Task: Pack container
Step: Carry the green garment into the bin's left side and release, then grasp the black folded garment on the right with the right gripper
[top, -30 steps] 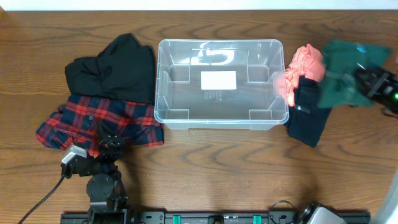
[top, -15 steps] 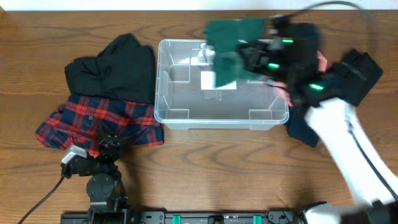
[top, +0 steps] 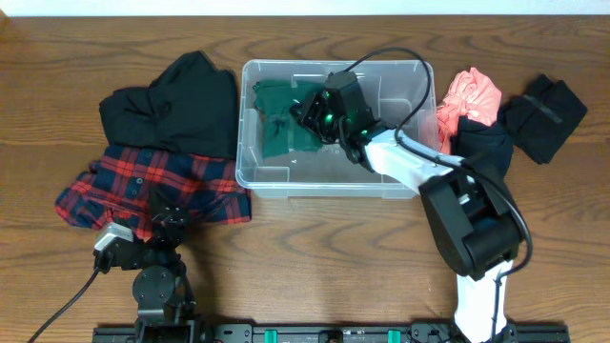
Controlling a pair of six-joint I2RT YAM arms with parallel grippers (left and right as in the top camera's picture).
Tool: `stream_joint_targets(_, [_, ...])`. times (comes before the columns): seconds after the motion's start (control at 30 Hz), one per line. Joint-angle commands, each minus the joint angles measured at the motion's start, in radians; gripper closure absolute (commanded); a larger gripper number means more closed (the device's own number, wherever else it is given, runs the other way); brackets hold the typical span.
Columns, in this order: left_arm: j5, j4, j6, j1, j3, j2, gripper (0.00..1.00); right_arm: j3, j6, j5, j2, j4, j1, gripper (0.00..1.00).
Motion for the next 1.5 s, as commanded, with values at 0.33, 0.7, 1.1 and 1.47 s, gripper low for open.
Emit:
stream_joint_targets(0.33, [-0.002, -0.035, -0.001, 0.003, -0.019, 0.0, 0.02, 0.008, -0.49, -0.039, -0.35, -0.399, -0.195, 0.4])
stream_joint_targets(0.7, [-0.002, -0.035, -0.001, 0.003, -0.019, 0.0, 0.02, 0.008, -0.69, 0.111, -0.742, -0.808, -0.718, 0.21])
stream_joint_targets(1.1, [-0.002, -0.035, -0.001, 0.003, -0.019, 0.0, 0.02, -0.008, -0.774, 0.094, -0.409, -0.804, -1.082, 0.11])
stream_joint_targets(1.47, [-0.002, -0.035, -0.001, 0.003, -0.019, 0.0, 0.02, -0.008, -0.822, -0.048, -0.128, -0.579, -1.182, 0.1])
